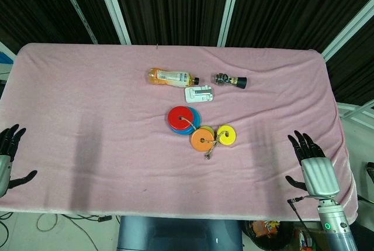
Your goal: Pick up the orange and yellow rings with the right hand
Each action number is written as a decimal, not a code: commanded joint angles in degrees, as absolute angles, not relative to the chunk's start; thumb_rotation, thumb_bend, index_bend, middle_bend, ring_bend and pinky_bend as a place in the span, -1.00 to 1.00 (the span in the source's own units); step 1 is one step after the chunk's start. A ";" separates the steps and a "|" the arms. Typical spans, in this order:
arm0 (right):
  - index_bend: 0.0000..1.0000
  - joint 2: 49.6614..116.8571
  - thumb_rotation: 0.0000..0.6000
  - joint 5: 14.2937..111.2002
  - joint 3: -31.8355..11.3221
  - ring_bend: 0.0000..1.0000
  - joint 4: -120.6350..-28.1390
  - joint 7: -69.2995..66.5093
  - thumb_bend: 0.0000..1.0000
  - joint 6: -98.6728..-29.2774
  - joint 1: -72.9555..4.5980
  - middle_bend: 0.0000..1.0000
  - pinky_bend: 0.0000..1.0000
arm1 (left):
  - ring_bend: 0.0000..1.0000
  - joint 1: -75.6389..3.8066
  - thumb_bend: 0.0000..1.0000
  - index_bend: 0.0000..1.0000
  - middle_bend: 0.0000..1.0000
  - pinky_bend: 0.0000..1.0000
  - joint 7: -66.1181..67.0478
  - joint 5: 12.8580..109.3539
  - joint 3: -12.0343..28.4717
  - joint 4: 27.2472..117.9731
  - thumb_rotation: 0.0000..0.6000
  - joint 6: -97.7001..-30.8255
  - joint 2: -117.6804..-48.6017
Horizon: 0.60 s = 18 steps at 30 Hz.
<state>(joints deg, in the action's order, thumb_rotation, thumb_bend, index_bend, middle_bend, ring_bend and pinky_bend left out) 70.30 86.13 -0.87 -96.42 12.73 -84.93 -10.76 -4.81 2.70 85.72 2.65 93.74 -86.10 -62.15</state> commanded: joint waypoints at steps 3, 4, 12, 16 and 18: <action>-1.00 70.73 1.00 85.70 -1.10 -1.00 -96.92 13.25 -0.87 -84.06 -10.73 -1.00 -0.57 | -1.00 -4.87 -1.00 -1.00 -1.00 -1.00 2.23 85.45 2.76 93.81 1.00 -85.85 -62.02; -1.00 70.82 1.00 85.67 -1.17 -1.00 -97.10 13.44 -0.87 -83.84 -10.79 -1.00 -0.57 | -1.00 -4.93 -1.00 -1.00 -1.00 -1.00 2.17 85.41 2.75 93.83 1.00 -85.69 -62.00; -1.00 71.76 1.00 84.48 -3.53 -1.00 -102.57 16.04 -0.99 -80.61 -13.22 -1.00 -0.57 | -1.00 -4.77 -1.00 -1.00 -1.00 -1.00 2.06 85.86 2.70 93.93 1.00 -86.22 -61.94; -1.00 73.69 1.00 81.46 -6.16 -1.00 -106.35 20.56 -1.00 -76.09 -16.83 -1.00 -0.57 | -1.00 -4.79 -1.00 -1.00 -1.00 -1.00 1.86 85.90 2.76 93.88 1.00 -86.28 -61.97; -1.00 75.41 1.00 79.23 -7.79 -1.00 -107.30 23.74 -1.00 -73.63 -19.12 -1.00 -0.57 | -1.00 -4.84 -1.00 -1.00 -1.00 -1.00 1.74 85.68 2.78 93.91 1.00 -86.02 -61.94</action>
<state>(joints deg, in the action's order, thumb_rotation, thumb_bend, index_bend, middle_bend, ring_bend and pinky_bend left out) 73.51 81.68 -5.78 -105.53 20.55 -76.43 -16.52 -4.83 1.76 85.70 2.77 93.90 -86.04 -61.95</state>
